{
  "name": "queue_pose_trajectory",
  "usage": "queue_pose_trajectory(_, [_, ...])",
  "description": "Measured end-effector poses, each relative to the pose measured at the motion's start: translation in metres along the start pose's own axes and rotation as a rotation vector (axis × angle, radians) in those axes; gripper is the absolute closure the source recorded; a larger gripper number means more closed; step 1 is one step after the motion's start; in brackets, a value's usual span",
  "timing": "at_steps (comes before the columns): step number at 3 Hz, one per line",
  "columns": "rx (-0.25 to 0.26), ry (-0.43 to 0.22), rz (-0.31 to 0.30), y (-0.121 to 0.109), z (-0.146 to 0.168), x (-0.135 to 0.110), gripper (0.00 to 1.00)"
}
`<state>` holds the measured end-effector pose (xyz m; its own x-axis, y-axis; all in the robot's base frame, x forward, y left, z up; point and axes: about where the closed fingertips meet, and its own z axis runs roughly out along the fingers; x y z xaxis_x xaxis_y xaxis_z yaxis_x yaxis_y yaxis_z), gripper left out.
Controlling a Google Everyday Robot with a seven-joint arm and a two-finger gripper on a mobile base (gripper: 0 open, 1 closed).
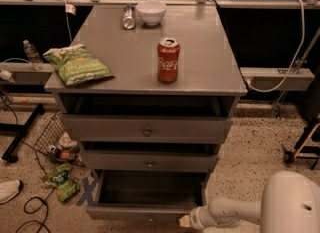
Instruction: Close bottom drawer
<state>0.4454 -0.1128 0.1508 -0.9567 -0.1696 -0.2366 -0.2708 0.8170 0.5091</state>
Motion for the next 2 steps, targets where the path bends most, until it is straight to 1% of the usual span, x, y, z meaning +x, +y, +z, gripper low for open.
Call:
queue_pose_trajectory(1, [0.037, -0.076, -0.019, -0.015, -0.001, -0.023, 1.0])
queue_pose_trajectory(2, [0.062, -0.131, -0.027, -0.031, 0.002, -0.045, 1.0])
